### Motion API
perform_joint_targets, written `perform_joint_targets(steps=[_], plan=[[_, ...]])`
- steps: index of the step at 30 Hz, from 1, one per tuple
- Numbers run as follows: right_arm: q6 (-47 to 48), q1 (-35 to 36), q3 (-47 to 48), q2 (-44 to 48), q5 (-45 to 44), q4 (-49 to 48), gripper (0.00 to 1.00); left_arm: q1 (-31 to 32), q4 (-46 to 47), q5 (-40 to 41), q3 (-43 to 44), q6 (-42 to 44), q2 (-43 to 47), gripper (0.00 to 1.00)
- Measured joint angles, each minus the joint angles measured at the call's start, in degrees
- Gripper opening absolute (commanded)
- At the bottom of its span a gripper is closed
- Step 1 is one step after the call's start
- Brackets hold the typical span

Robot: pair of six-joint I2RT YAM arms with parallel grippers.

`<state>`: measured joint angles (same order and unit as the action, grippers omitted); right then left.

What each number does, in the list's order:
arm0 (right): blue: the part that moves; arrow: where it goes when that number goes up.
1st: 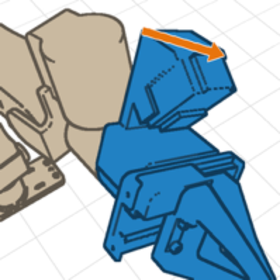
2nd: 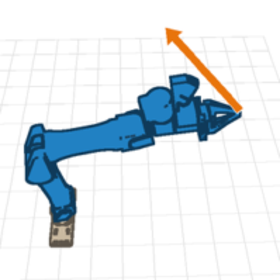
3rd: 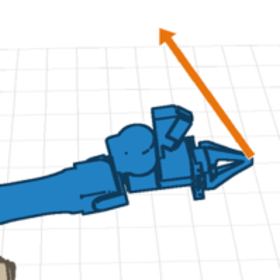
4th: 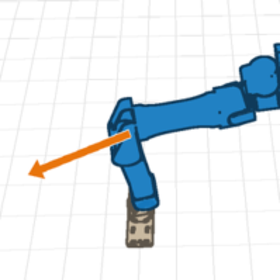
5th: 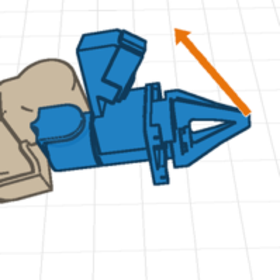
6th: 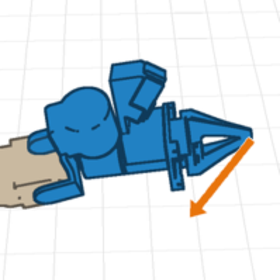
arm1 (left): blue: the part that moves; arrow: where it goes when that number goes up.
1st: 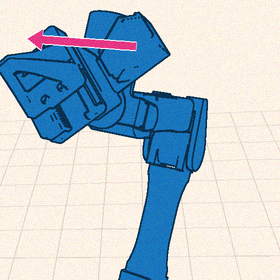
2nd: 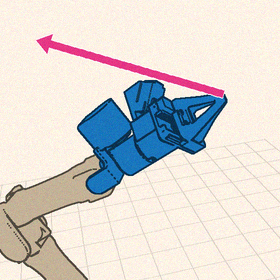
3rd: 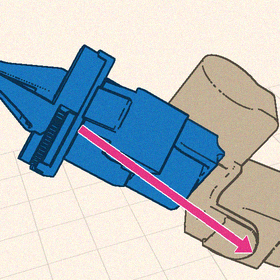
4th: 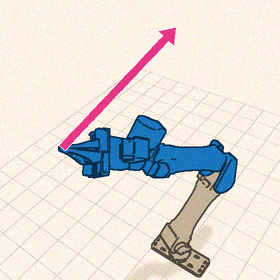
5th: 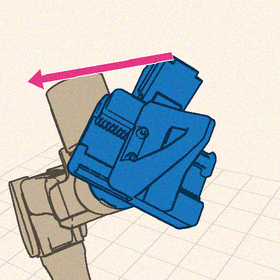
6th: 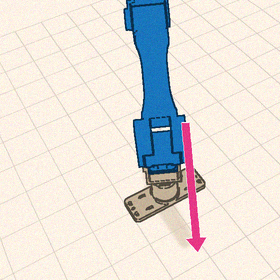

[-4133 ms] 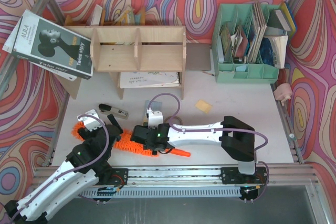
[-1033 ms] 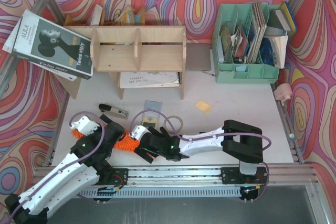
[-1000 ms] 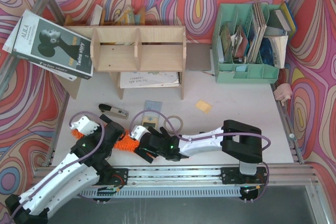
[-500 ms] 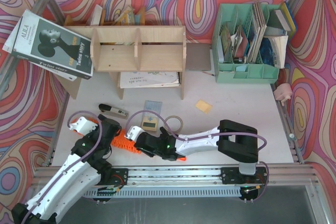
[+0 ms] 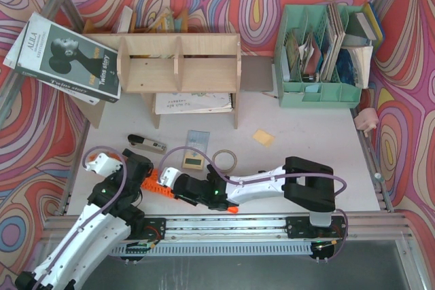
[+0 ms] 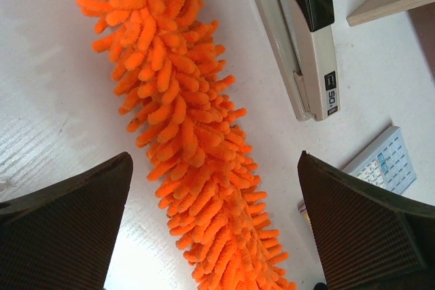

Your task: Dust the bookshelf with a duster

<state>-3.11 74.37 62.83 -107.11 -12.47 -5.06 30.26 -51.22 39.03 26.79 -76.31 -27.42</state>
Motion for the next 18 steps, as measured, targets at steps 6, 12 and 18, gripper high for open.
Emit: perform_joint_targets(steps=[6,12,18], plan=[[0.8,1.9,0.0,0.4,-1.6,-0.1,0.00,0.0,-0.3,-0.7,0.0,-0.2,1.2,0.97],[0.8,3.0,-0.3,1.7,-4.3,-0.7,0.00,0.0,0.0,-2.7,-1.0,-1.6,0.0,0.93],[0.2,3.0,-1.7,2.8,-7.1,-3.0,0.00,0.0,-0.2,-3.7,-1.1,-3.6,-1.5,0.90]])
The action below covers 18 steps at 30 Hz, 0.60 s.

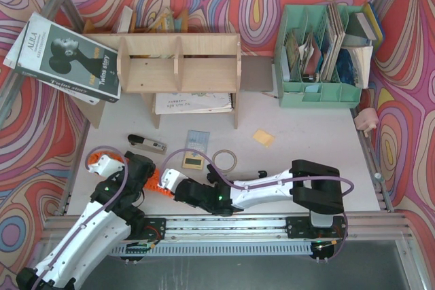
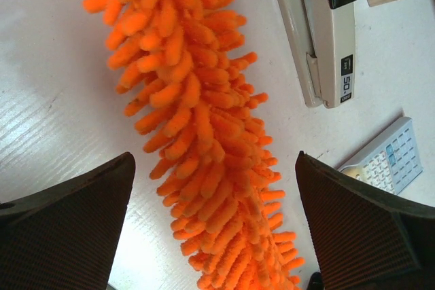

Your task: Dust the bookshelf with a duster

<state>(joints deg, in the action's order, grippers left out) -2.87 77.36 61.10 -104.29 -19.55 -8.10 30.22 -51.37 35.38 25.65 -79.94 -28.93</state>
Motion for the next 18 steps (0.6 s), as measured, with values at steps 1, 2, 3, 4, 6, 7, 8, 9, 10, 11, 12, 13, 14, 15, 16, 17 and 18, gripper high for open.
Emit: perform_joint_targets(steps=[1,2,3,4,6,7,8,9,10,11,12,13,14,15,16,17,18], plan=[[-0.1,0.0,-0.4,0.3,-0.3,-0.2,0.00,0.0,0.0,0.0,0.0,-0.3,0.0,0.90],[-0.2,0.0,-0.7,0.8,-0.6,-0.5,0.00,0.0,0.0,0.0,0.0,-0.5,0.0,0.90],[-0.4,0.0,-1.1,1.2,-0.8,-0.7,0.00,0.0,0.0,0.0,-0.1,-0.8,0.0,0.89],[-0.6,0.0,-1.6,1.9,-1.0,-1.2,0.00,0.0,0.0,0.0,-0.2,-1.0,0.0,0.89],[-0.9,0.1,-2.4,3.1,-1.0,-2.0,0.00,0.0,0.3,-0.1,-0.9,-1.3,0.0,0.86],[-1.1,0.3,-2.8,3.7,-1.0,-2.4,0.00,0.0,0.7,-0.2,-1.4,-1.3,0.0,0.84],[-1.2,0.4,-3.0,4.2,-1.0,-2.8,0.00,0.0,1.3,-0.5,-2.1,-1.2,0.1,0.82],[-1.2,0.7,-3.1,4.7,-1.0,-3.2,0.00,0.0,2.0,-0.7,-2.6,-1.3,0.1,0.80],[-1.3,0.9,-3.1,4.9,-1.0,-3.6,0.00,0.0,2.5,-0.9,-3.0,-1.2,0.1,0.77],[-1.4,1.2,-3.1,5.2,-1.0,-4.1,0.00,0.0,3.1,-1.1,-3.2,-1.2,0.1,0.72],[-1.5,1.4,-3.1,5.4,-0.9,-4.5,0.00,0.0,3.4,-1.2,-3.2,-1.1,0.1,0.68],[-1.5,1.6,-3.1,5.6,-0.9,-4.8,0.00,0.0,3.8,-1.3,-3.2,-1.0,0.0,0.62],[-1.6,1.8,-3.1,5.7,-0.8,-5.0,0.00,0.0,4.0,-1.3,-3.1,-0.8,0.0,0.56],[-1.6,1.9,-3.1,5.7,-0.8,-5.3,0.00,0.0,4.0,-1.4,-3.0,-0.6,-0.1,0.50],[-1.7,1.9,-3.1,5.7,-0.8,-5.4,0.00,0.0,4.0,-1.4,-2.7,-0.4,-0.1,0.43],[-1.7,1.9,-3.1,5.7,-0.8,-5.4,0.00,0.0,4.0,-1.4,-2.4,-0.2,0.0,0.37],[-1.8,1.9,-3.1,5.7,-0.8,-5.5,0.00,0.0,3.9,-1.4,-2.0,0.0,0.3,0.31]])
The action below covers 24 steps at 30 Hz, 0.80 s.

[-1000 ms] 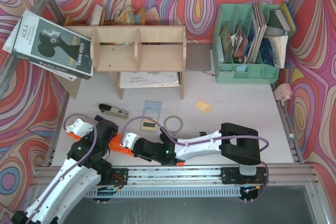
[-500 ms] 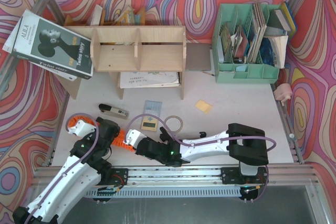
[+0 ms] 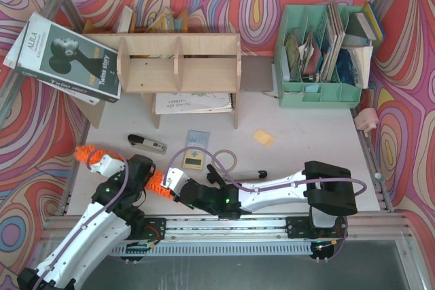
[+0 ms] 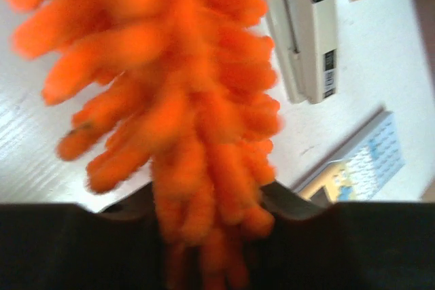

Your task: Dust the bookshelf with a duster

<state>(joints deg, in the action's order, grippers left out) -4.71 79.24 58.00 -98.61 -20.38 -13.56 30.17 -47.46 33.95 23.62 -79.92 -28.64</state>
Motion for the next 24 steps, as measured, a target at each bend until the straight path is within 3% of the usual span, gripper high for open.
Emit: perform_joint_targets(steps=[3,6,11,14,20,24], plan=[[-0.9,0.0,0.0,0.0,0.2,-0.6,0.01,-0.1,0.3,0.3,0.9,-0.1,1.8,0.12],[-1.6,0.6,-0.1,0.0,0.4,-1.7,0.14,-0.2,0.6,0.4,2.4,-0.5,3.5,0.00],[-2.1,0.6,-0.7,1.1,-0.1,-3.3,0.54,-0.2,-1.5,1.3,4.6,-0.7,4.7,0.00],[-1.9,0.7,-2.6,3.9,-0.4,-4.4,0.68,-0.2,-3.7,2.5,7.3,-0.1,4.7,0.00],[-0.5,0.7,-7.7,11.1,0.2,-5.4,0.81,-0.2,-7.2,4.8,11.7,1.1,5.2,0.00],[-0.5,1.2,-10.9,14.1,2.0,-5.6,0.84,-0.2,-8.7,6.3,13.8,2.0,5.8,0.00]])
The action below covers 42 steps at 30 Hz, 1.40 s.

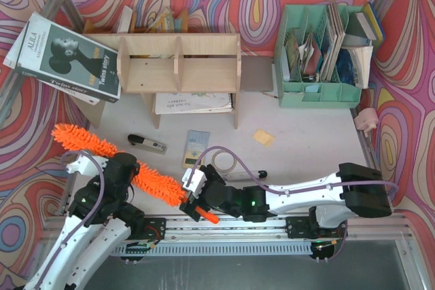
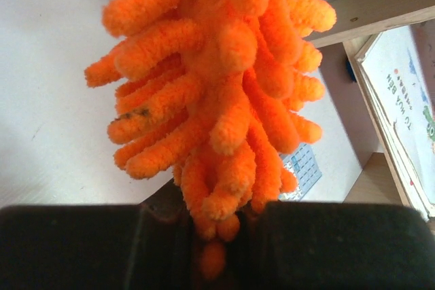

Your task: Dust the bookshelf with a duster

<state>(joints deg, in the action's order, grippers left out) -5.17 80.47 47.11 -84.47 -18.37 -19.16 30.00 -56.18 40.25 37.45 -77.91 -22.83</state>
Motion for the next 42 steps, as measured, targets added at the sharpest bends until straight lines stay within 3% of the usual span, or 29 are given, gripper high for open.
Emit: perform_joint_targets(steps=[10,16,27,32,42], plan=[[-0.5,1.9,-2.1,0.3,1.5,0.3,0.82,0.0,-2.3,2.7,3.9,1.2,0.0,0.00],[-1.2,2.2,0.4,-4.6,-1.0,0.1,0.80,0.0,-2.7,2.9,4.9,1.1,0.3,0.00],[-1.3,2.4,4.7,-10.8,-6.7,-2.1,0.66,0.0,-3.4,3.0,5.6,-0.2,2.6,0.00],[-1.2,2.4,4.7,-11.2,-7.1,-3.3,0.55,0.0,-3.9,1.9,5.6,-1.4,4.1,0.00],[-0.4,3.1,4.7,-12.0,-6.8,-4.3,0.17,0.0,-4.1,0.9,5.6,-3.1,5.0,0.00]])
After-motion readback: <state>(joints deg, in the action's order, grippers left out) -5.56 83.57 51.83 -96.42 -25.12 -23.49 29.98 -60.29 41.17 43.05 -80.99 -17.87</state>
